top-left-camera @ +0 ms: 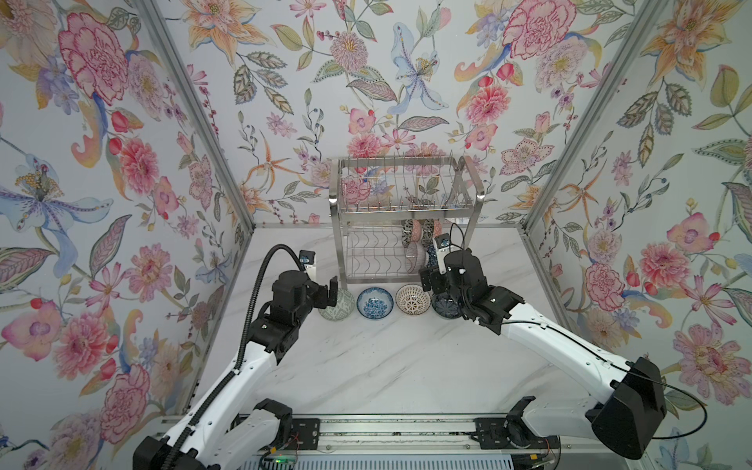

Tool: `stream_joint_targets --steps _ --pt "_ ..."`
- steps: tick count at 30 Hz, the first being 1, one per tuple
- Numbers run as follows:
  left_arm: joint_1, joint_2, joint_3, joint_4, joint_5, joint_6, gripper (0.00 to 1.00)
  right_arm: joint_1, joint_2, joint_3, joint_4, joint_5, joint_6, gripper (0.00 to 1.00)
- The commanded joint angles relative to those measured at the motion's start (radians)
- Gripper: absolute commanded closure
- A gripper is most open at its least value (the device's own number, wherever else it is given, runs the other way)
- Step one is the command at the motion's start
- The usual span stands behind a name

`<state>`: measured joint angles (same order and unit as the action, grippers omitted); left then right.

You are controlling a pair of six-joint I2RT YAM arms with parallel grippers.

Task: Load the bowls into the dish rack
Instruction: 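Open right gripper and withdraw while left gripper reaches toward green-patterned bowl, then lower left gripper onto green-patterned bowl rim and close it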

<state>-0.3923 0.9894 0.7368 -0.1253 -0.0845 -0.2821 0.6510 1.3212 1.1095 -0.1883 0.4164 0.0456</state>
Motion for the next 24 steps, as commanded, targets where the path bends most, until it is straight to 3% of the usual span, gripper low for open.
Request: stream_joint_targets --steps 1,4,10,15,24 --pt "-0.013 0.032 -0.068 0.07 -0.094 -0.064 0.01 -0.074 0.035 0.108 -0.044 -0.051 -0.016 0.01" --pt "-0.014 0.045 -0.123 0.125 -0.133 -0.08 0.01 -0.105 0.051 0.122 -0.063 -0.048 -0.018 0.01" --pt "-0.009 0.054 -0.213 0.18 -0.153 -0.113 0.01 -0.142 -0.017 -0.079 0.089 -0.176 0.092 0.01" --pt "-0.001 0.112 -0.246 0.201 -0.145 -0.131 0.0 -0.154 -0.052 -0.096 0.074 -0.168 0.073 0.01" --pt "0.094 0.196 -0.33 0.324 -0.01 -0.18 0.02 -0.179 -0.131 -0.15 0.076 -0.168 0.073 0.01"
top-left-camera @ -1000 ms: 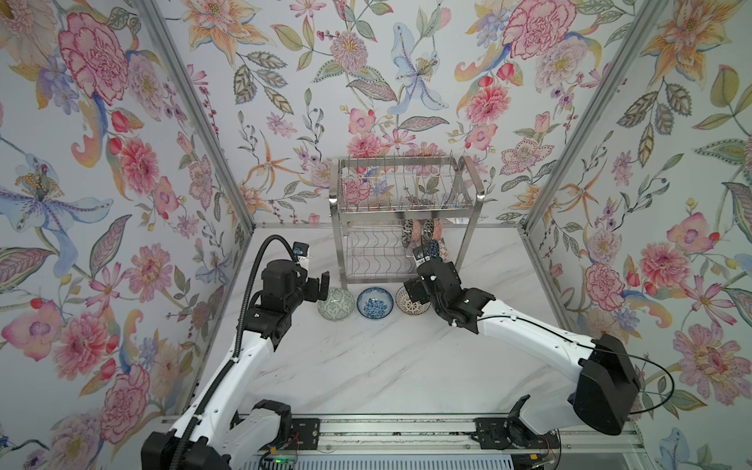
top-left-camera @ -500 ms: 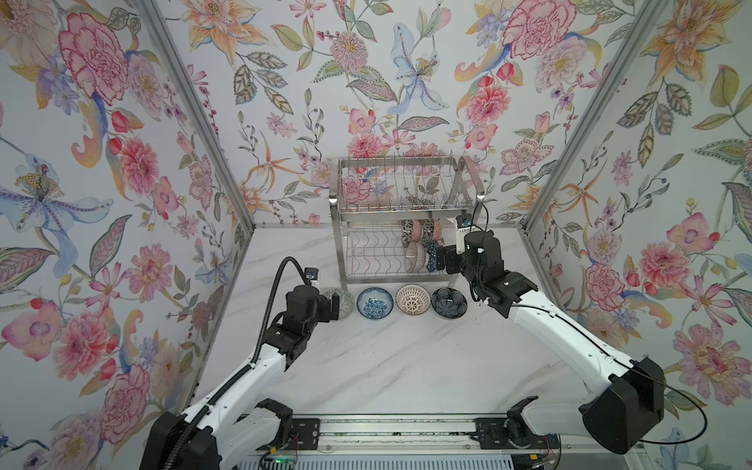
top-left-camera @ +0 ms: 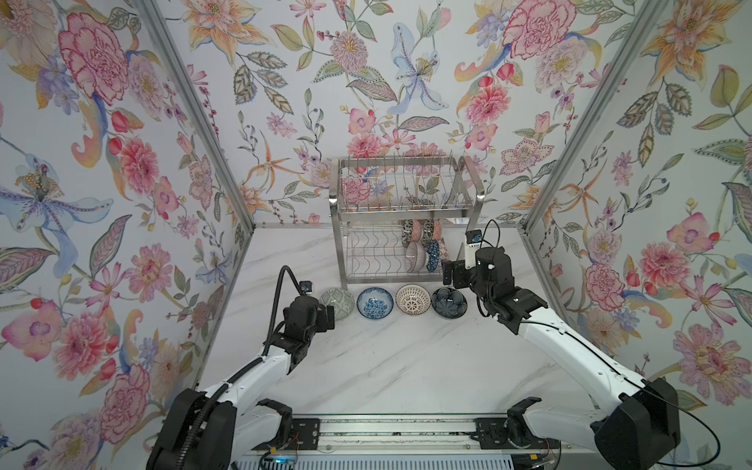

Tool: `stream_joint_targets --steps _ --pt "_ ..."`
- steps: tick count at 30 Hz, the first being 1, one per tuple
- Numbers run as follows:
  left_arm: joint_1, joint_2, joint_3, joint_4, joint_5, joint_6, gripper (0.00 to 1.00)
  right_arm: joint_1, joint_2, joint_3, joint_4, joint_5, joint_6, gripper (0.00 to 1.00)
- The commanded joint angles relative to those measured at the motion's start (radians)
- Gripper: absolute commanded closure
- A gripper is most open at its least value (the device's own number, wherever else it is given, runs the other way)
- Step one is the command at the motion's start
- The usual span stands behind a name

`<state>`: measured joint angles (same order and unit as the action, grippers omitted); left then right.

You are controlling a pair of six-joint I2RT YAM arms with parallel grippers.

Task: Load the bowls into the dish rack
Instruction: 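Lower left gripper onto green-patterned bowl rim and close it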

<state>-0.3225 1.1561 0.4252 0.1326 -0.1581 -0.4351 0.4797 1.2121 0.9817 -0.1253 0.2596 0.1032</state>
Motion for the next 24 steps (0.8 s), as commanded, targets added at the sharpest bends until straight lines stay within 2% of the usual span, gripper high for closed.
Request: stream_joint_targets --steps 1,6,15,20,24 --pt "0.032 0.05 -0.02 0.083 0.083 -0.029 0.04 -0.008 -0.028 -0.027 0.013 -0.013 0.016 0.01" --pt "0.053 0.178 0.024 0.115 0.18 -0.008 0.09 -0.012 -0.045 -0.041 0.016 -0.019 0.018 0.01" --pt "0.077 0.274 0.086 0.118 0.216 0.016 0.19 -0.014 -0.05 -0.05 0.018 -0.02 0.022 0.01" --pt "0.084 0.305 0.115 0.109 0.232 0.029 0.34 -0.014 -0.051 -0.052 0.019 -0.02 0.024 0.01" --pt "0.088 0.32 0.135 0.095 0.241 0.036 0.53 -0.014 -0.055 -0.055 0.019 -0.019 0.024 0.01"
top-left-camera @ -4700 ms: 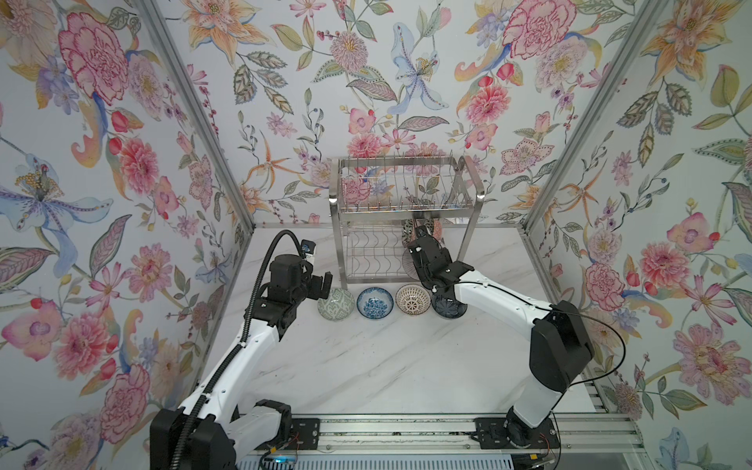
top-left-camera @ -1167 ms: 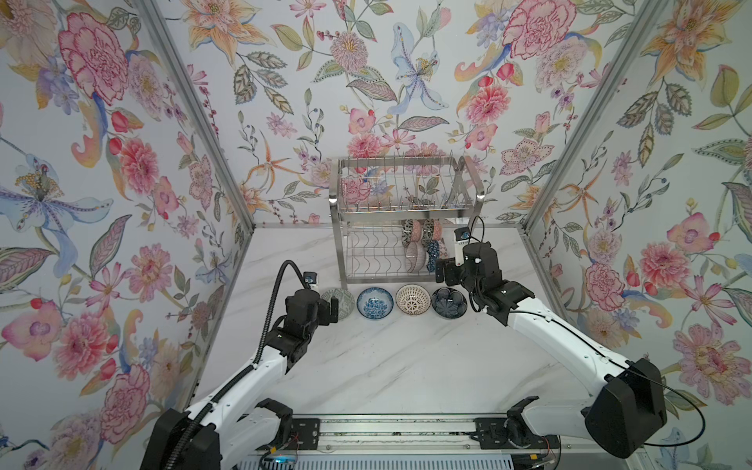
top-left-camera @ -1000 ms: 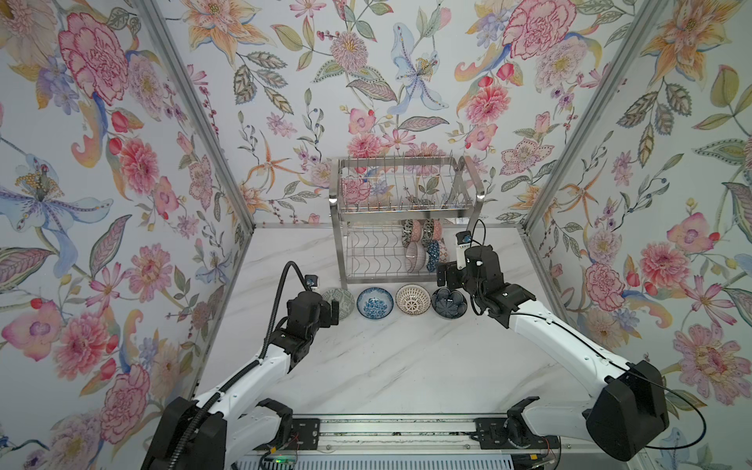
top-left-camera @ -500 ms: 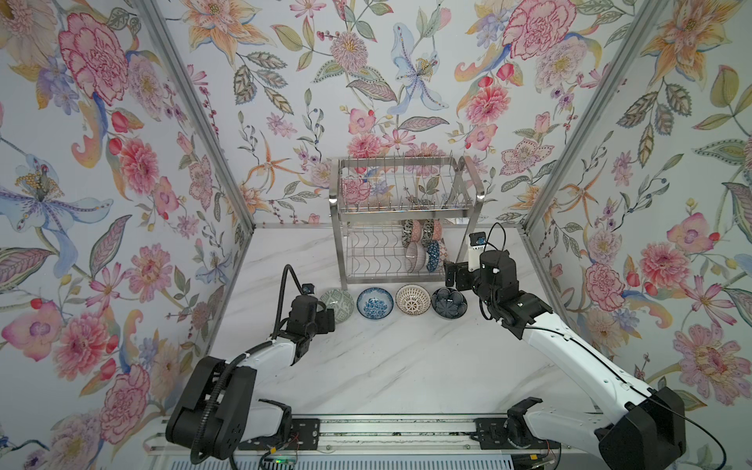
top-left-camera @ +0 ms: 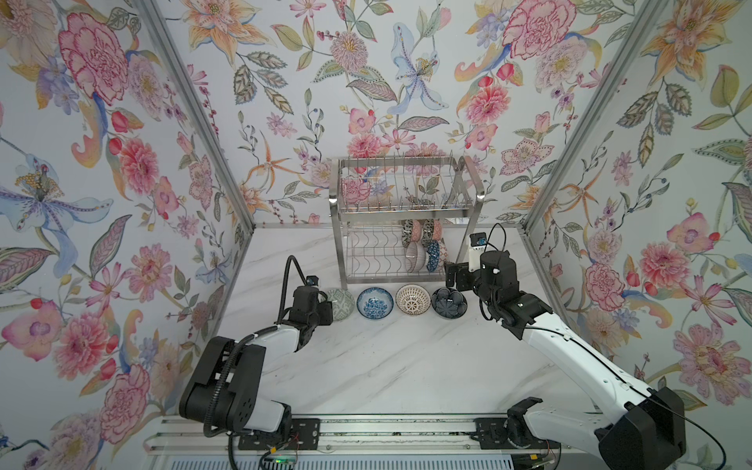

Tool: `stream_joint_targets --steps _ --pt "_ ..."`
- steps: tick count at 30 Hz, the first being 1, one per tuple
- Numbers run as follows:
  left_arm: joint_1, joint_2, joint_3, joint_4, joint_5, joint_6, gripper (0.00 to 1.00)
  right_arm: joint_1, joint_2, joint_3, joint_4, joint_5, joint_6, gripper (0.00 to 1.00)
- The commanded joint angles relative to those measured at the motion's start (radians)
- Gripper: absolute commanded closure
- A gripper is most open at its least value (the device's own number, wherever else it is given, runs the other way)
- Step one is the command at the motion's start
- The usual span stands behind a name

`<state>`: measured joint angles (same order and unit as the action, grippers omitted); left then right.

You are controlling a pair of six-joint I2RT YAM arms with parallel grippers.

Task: Load the bowls into the dish rack
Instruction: 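Lower left gripper onto green-patterned bowl rim and close it, then lift green-patterned bowl with left gripper while right gripper approaches it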

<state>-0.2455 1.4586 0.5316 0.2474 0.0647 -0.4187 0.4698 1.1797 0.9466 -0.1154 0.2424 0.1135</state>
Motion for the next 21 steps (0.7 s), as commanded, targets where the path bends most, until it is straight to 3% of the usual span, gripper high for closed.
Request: stream_joint_targets --steps 1,3,9,14,21 --pt "0.011 0.017 0.03 -0.021 0.017 0.021 0.59 -0.005 -0.025 -0.022 0.011 -0.001 0.014 0.01" --pt "0.014 0.015 0.037 -0.027 0.016 0.023 0.67 -0.004 -0.026 -0.023 0.01 -0.002 0.014 0.01" --pt "0.026 -0.013 0.038 -0.049 -0.001 0.018 0.76 -0.006 -0.027 -0.024 0.014 -0.007 0.015 0.01" --pt "0.031 -0.064 0.038 -0.088 -0.023 0.027 1.0 -0.005 -0.026 -0.024 0.016 -0.011 0.017 0.01" --pt "0.032 -0.229 0.075 -0.233 -0.04 0.055 1.0 -0.004 -0.031 -0.028 0.028 -0.048 0.029 0.01"
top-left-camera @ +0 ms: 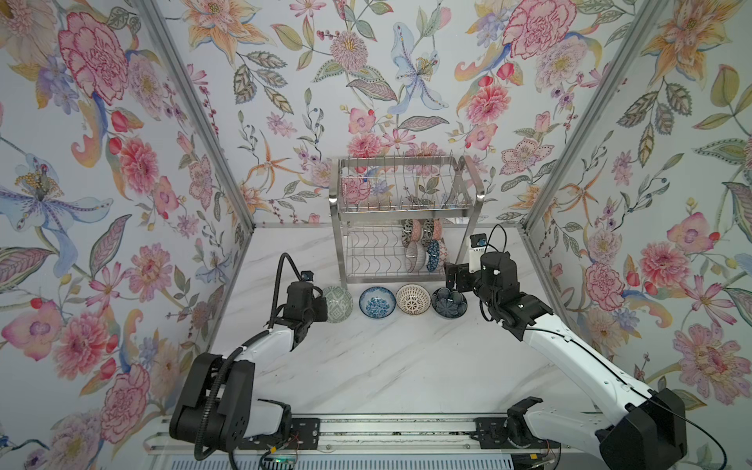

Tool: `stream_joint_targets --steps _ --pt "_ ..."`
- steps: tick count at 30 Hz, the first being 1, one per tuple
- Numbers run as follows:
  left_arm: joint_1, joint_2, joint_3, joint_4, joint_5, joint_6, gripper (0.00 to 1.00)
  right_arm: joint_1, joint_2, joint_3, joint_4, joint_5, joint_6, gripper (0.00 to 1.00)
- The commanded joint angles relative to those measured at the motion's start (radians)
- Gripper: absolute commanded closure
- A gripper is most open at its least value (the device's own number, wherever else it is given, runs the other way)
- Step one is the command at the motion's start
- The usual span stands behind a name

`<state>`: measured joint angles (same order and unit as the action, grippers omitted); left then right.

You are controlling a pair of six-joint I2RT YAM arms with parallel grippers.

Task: Load the bowls into the dish rack
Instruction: 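Lift green-patterned bowl with left gripper while right gripper approaches it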

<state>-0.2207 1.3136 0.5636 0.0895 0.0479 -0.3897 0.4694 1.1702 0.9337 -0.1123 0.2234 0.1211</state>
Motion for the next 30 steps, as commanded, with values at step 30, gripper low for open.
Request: stream_joint_targets --steps 30 --pt "-0.548 -0.031 0.378 0.085 -0.264 -0.023 1.0 0.308 0.082 0.05 0.102 -0.082 0.276 0.02"
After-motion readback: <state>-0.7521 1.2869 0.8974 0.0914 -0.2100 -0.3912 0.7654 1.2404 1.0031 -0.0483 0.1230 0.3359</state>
